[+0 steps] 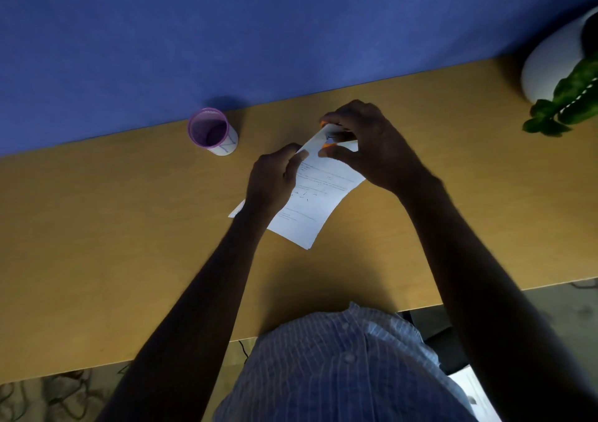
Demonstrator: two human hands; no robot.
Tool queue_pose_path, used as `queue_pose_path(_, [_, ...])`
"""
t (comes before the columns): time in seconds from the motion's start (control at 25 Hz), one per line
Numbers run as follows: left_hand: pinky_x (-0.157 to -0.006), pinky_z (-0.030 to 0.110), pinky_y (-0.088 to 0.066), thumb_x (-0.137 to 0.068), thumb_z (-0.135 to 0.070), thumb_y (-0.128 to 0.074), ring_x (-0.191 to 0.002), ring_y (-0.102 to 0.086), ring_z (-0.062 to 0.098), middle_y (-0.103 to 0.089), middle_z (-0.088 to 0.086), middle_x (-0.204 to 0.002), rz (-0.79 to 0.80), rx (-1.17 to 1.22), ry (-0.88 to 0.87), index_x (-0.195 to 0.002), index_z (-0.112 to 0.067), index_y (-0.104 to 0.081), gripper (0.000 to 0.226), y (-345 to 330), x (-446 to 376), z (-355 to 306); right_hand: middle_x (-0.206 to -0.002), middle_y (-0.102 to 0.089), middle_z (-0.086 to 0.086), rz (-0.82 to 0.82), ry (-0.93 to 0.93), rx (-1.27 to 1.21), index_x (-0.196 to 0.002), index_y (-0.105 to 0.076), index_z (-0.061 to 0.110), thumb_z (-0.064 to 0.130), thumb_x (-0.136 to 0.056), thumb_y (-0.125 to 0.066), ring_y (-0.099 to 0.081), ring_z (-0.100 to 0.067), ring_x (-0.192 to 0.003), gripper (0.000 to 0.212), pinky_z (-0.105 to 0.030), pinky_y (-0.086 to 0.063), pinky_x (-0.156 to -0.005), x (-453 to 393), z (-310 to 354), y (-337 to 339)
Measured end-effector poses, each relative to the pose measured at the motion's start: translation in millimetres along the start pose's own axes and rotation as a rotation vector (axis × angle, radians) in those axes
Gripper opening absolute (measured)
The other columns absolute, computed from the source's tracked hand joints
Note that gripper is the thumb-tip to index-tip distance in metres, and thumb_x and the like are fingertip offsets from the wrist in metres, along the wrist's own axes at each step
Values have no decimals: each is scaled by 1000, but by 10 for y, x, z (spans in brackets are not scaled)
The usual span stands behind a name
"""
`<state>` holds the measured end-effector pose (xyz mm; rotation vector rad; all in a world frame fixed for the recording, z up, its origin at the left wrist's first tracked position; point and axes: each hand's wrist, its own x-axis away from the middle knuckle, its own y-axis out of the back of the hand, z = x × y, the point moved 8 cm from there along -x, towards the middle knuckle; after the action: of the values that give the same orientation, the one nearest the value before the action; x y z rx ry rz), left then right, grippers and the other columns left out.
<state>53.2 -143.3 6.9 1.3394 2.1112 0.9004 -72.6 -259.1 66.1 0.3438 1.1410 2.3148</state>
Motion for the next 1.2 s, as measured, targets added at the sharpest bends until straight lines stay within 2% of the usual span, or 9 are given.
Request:
queue_pose_path(0.2, [-61,3,-26,-106,-31,-54,-71,-70,22,-77,10,-91,-4,-65,-32,-110,-4,-72,32,24,4,-48,-127,-69,-8,-4,-13,-8,-128,-67,11,34,-94,-75,-65,-23,-111,42,-23,-51,-90,25,-16,-62])
queue_pose_path(0.36, [-60,5,-26,-106,-30,-56,-61,-58,8,-73,6,-82,0,-56,-29,-104,-4,-72,31,-1,-15,-60,-119,-73,-8,-93,-2,2,-120,-71,9,35,-96,-72,-69,-21,-105,36,-28,-57,-88,44,-1,-20])
queue_pose_path(0.52, [-53,0,-26,-105,-31,-56,-50,-44,-4,-54,-12,-72,20,-33,10,-98,-6,-70,30,-73,-25,15,-119,-74,-10,-100,-3,1,-120,-72,8,36,-98,-69,-69,-23,-105,36,-32,-58,-90,19,-33,-71])
queue_pose_path(0.64, [-54,2,-31,-106,-31,-55,-50,-49,-3,-47,-21,-64,22,14,40,-92,-8,-67,30,-130,-46,107,-121,-70,-8,-78,-39,-59,-127,-67,12,41,-99,-65,-64,-16,-105,40,-19,-53,-87,-6,-179,-178])
queue_pose_path(0.72, [-54,9,-34,-107,-32,-52,-56,-56,1,-57,-15,-67,48,102,118,-91,-11,-66,30,-190,-52,241,-117,-65,-4,-114,-124,-121,-131,-64,17,47,-100,-59,-59,-8,-99,43,-10,-44,-78,-23,-419,-218])
queue_pose_path(0.8, [-54,14,-36,-108,-33,-50,-60,-58,0,-62,-11,-72,54,221,265,-90,-16,-63,27,-258,-32,460,-113,-64,-3,-230,-263,-170,-131,-66,20,46,-101,-58,-60,-10,-94,41,-11,-41,-74,8,-795,-239])
queue_pose_path(0.88, [-55,20,-37,-107,-35,-49,-59,-56,0,-66,-5,-75,51,321,404,-89,-12,-62,32,-349,20,671,-115,-67,-12,-338,-436,-216,-129,-69,15,38,-103,-60,-64,-20,-98,36,-14,-40,-79,89,-1234,-322])
queue_pose_path(1.0, [-56,21,-40,-106,-37,-48,-62,-60,3,-71,2,-81,31,418,521,-96,-4,-67,39,-456,70,862,-129,-58,-21,-349,-639,-242,-138,-60,8,31,-105,-59,-63,-32,-112,41,-14,-37,-85,142,-1742,-540])
queue_pose_path(1.2, [-56,24,-38,-106,-36,-50,-62,-55,5,-68,16,-84,-13,494,595,-94,-3,-66,39,-552,41,975,-140,-49,-22,-388,-685,-133,-146,-49,6,12,-106,-50,-52,-37,-126,41,-27,-40,-97,-56,-2069,-583])
